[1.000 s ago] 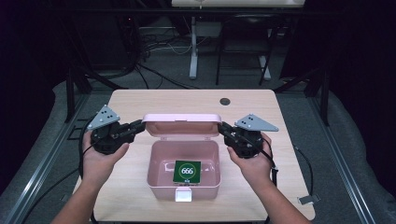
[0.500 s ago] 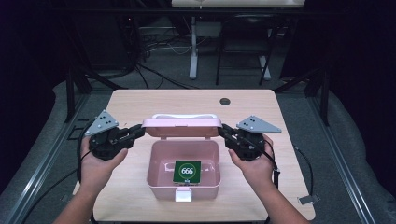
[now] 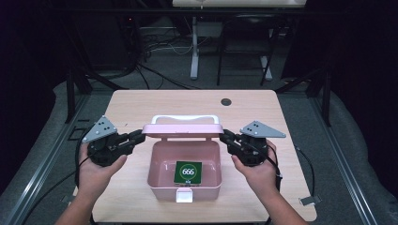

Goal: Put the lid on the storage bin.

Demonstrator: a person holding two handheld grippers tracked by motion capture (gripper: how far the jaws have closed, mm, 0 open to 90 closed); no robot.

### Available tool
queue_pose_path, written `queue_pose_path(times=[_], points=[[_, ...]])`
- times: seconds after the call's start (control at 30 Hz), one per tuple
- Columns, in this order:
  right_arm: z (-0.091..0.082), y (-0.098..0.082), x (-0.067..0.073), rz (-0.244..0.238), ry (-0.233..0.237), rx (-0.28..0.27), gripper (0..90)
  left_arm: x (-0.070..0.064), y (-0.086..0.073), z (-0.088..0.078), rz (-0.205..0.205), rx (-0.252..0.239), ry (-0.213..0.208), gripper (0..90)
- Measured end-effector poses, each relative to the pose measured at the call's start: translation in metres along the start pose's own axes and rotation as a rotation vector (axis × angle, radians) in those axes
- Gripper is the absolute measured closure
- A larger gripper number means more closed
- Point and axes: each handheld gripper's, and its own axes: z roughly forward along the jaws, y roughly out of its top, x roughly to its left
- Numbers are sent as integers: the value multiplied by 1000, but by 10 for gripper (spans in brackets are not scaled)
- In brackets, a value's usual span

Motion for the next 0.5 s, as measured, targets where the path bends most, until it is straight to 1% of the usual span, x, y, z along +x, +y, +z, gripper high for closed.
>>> queue_pose_path(times=[0.2, 0.27, 0.5], points=[[-5, -2, 2, -8, 10, 5, 795, -2, -3, -2, 1, 0, -6, 794], [-7, -3, 3, -8, 13, 5, 796, -3, -4, -3, 7, 3, -6, 793], [-14, -11, 6, -2, 32, 11, 796, -6, -11, -7, 9, -1, -17, 790]])
